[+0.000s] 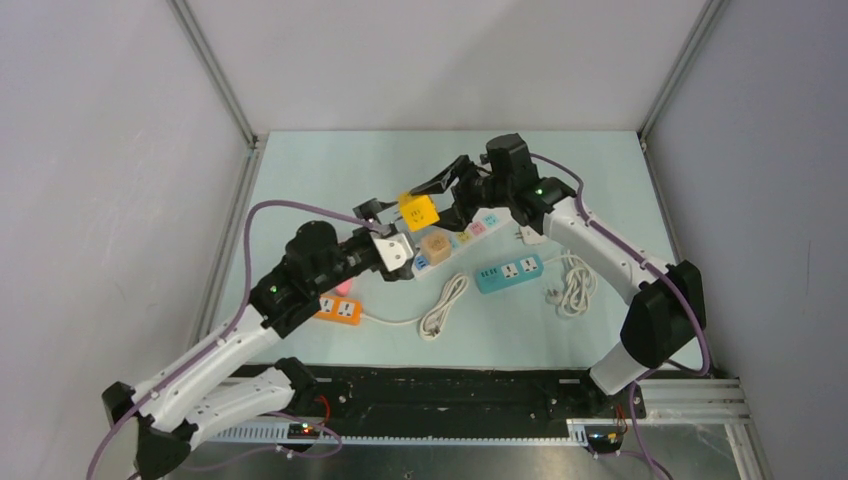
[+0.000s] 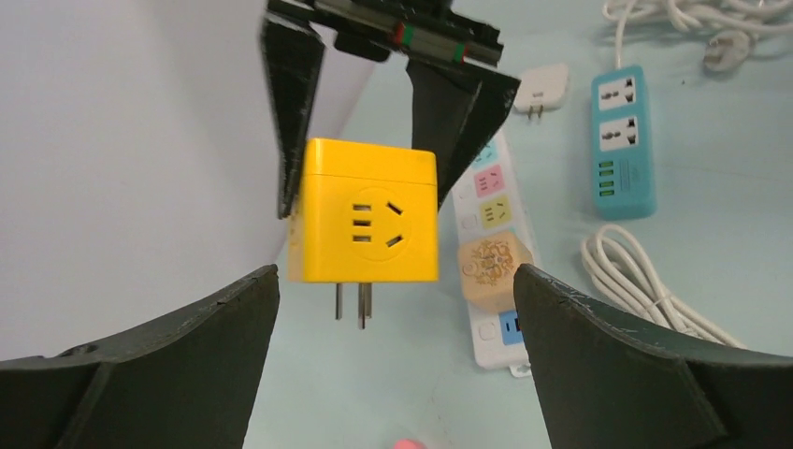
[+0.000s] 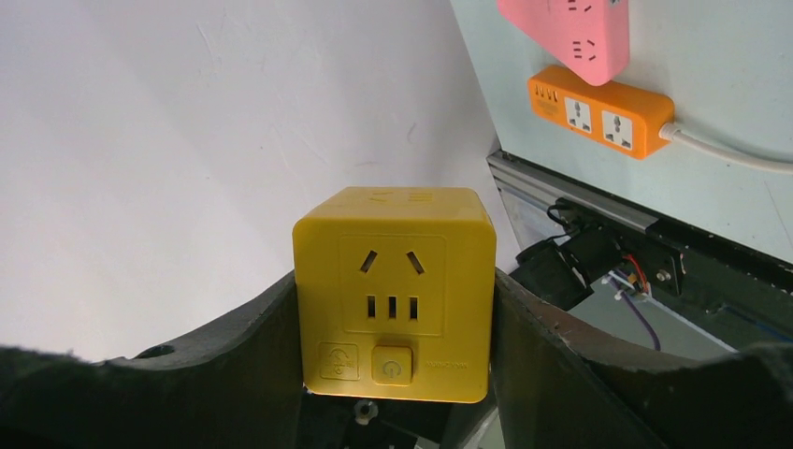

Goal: Insert the plug

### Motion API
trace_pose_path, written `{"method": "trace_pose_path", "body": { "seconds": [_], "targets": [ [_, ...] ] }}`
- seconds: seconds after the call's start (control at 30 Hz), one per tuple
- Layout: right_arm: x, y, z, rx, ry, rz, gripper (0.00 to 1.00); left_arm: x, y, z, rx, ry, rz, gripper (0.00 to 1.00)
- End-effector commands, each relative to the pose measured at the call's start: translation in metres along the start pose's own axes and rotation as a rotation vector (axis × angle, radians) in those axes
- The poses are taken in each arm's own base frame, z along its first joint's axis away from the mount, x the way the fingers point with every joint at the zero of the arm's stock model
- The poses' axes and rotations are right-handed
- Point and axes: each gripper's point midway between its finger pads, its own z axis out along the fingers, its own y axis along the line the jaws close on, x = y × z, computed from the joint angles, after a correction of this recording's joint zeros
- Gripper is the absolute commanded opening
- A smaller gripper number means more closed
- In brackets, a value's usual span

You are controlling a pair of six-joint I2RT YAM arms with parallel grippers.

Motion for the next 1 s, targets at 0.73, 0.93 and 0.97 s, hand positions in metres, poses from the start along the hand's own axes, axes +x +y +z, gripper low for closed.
{"method": "trace_pose_path", "body": {
  "seconds": [0.73, 0.93, 0.97],
  "targets": [
    [0.039, 0.029, -0.028, -0.097, 0.126, -0.062, 0.13, 0.009, 0.027, 0.027, -0.052, 0.038, 0.052, 0.35],
    [0.041, 0.035, -0.032, -0.138, 0.141, -0.102, 0.47, -0.001, 0.025, 0.024, -0.033, -0.002, 0.043, 0.01],
    [0.041, 0.039, -0.034, -0.161, 0.135, -0.117, 0.54, -0.001, 0.021, 0.024, -0.02, -0.01, 0.048, 0.01]
  ]
}}
